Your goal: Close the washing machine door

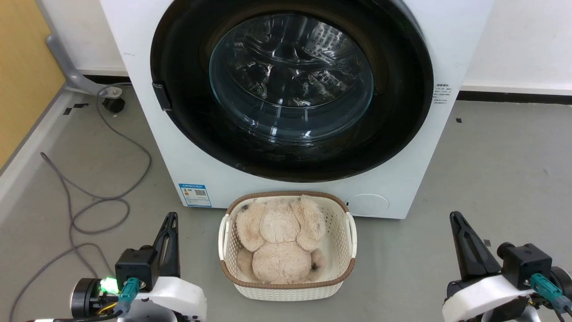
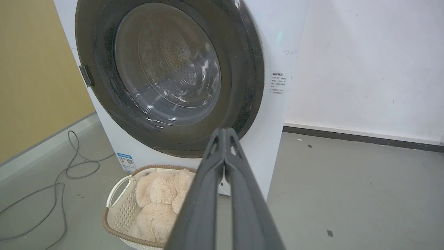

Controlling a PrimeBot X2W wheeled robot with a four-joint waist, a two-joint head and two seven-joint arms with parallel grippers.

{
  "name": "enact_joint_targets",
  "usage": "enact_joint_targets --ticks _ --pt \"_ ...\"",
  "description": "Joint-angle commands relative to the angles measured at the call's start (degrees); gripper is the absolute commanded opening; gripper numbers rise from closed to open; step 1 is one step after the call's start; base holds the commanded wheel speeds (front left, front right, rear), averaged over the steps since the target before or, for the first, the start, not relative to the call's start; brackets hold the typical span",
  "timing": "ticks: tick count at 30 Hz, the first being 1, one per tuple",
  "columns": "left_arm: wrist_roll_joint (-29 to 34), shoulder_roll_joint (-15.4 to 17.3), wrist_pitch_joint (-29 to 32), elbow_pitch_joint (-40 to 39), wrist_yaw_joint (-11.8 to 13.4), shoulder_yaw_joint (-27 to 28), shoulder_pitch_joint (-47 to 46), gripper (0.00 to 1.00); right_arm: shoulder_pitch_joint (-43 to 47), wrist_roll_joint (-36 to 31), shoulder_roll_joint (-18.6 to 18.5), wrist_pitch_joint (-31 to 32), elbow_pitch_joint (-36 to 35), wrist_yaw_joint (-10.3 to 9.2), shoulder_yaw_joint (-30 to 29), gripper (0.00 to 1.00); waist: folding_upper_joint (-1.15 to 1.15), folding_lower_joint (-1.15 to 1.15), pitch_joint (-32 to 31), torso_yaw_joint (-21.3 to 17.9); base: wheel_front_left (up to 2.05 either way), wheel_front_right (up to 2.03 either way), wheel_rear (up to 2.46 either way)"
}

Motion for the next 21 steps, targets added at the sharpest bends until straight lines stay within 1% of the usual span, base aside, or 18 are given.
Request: enact_joint_targets --ticks 1,21 --pt "0.4 0.0 0.3 -0.3 -0.1 0.2 0.7 0.00 0.4 -0.6 0.2 0.3 -0.5 -0.04 0.2 0.00 0.00 0.00 0.0 0.0 0.00 0.00 0.00" --pt "0.5 -0.3 2.6 -1.1 -0.9 0.8 0.9 0.00 0.4 -2.2 0.3 2.6 -1.2 -0.04 0.6 0.00 0.00 0.00 0.0 -0.3 0.00 0.00 0.00"
